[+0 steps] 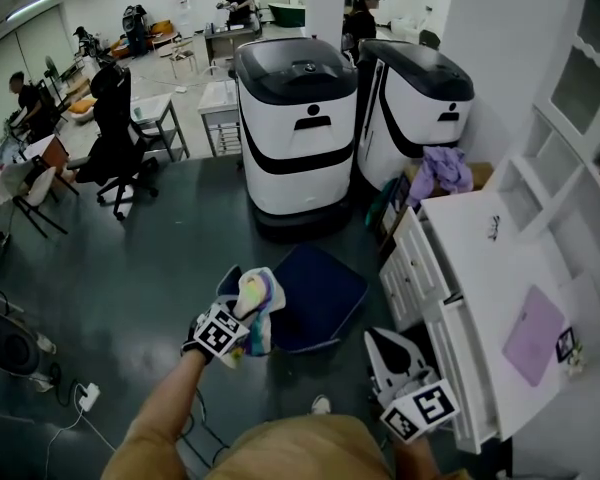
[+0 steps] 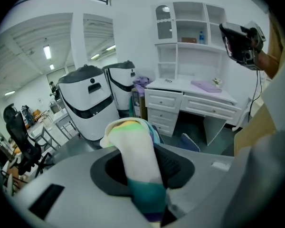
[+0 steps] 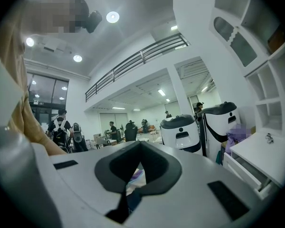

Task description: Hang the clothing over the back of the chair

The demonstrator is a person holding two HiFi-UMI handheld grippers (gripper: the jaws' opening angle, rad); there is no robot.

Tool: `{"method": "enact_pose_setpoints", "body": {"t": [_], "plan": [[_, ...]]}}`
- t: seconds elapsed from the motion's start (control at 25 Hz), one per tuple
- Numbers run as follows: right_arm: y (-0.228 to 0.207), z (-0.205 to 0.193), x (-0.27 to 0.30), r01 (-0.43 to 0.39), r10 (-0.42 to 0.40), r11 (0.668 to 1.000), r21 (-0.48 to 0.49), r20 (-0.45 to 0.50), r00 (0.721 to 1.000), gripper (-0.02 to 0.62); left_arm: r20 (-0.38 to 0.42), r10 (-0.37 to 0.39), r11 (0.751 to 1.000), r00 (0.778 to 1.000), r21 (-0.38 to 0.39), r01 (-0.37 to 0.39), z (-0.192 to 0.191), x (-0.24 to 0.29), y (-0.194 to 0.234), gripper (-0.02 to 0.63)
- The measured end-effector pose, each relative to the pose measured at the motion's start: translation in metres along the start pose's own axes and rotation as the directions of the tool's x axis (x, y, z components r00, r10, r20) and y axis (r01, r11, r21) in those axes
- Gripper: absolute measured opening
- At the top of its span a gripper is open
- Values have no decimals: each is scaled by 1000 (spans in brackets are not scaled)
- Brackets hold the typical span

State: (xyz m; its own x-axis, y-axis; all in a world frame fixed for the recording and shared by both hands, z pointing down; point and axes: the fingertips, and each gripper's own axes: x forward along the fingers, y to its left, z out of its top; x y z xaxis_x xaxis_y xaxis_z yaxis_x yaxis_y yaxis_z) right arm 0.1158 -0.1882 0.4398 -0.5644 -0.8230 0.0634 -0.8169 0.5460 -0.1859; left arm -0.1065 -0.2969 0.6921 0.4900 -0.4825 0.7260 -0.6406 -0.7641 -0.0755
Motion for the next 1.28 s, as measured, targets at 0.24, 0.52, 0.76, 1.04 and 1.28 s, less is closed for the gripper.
{"method": "enact_pose_setpoints", "body": {"t": [0.24, 0.52, 0.76, 1.04, 1.28], "plan": [[-3, -5, 4, -4, 4, 1000, 5, -8, 1000, 3, 39, -29, 999, 999, 17, 29, 30, 10, -4, 118], [-8, -3, 3, -6, 6, 1000, 5, -4, 1000, 4, -100, 17, 990, 995, 140, -3, 14, 46, -8, 137], [-25, -3, -6, 22, -22, 1000, 9, 1, 1000, 3, -53, 94, 995, 994, 46, -92, -7, 55, -5, 155], [-40, 2, -8, 35, -35, 999, 14, 14, 999, 4, -56, 108, 994, 993, -26, -110, -13, 66, -2, 278], [-38, -2, -13, 38, -38, 999, 22, 14, 999, 5, 7, 124, 992, 992, -19, -124, -1, 58, -7, 341]]}}
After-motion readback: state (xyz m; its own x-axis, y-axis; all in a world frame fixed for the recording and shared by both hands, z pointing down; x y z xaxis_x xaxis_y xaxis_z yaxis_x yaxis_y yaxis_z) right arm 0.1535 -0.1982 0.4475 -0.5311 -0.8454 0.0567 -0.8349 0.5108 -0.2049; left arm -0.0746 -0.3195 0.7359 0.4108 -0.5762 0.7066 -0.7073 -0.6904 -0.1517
